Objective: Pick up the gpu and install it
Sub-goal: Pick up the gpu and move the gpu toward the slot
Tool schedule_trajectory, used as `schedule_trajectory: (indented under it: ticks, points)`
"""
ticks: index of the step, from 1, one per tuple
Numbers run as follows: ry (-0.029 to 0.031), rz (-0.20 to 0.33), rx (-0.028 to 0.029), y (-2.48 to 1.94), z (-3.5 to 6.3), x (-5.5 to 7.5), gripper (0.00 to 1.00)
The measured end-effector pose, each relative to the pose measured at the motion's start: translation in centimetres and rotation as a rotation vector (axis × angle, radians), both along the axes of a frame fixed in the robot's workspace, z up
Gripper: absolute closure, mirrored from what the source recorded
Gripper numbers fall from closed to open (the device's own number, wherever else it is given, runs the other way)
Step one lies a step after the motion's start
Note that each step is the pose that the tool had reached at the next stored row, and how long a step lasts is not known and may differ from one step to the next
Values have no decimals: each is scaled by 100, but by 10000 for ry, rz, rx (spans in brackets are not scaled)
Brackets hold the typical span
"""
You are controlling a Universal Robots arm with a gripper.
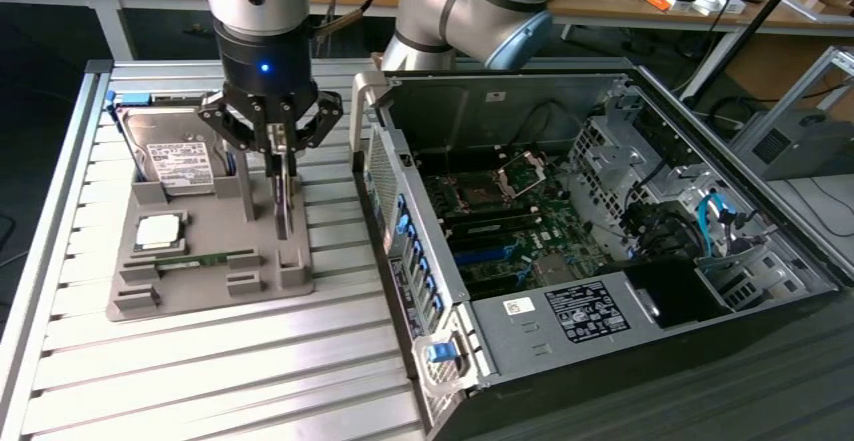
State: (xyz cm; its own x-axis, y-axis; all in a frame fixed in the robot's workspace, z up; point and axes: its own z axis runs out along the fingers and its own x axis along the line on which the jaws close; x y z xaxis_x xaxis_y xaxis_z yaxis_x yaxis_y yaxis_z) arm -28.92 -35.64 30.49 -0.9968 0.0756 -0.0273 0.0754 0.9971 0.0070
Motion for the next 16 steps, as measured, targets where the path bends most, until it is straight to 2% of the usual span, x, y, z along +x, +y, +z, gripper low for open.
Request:
schedule_trajectory:
  ticks: [16]
  points:
    - [-1, 0, 1, 0, 96, 0, 73]
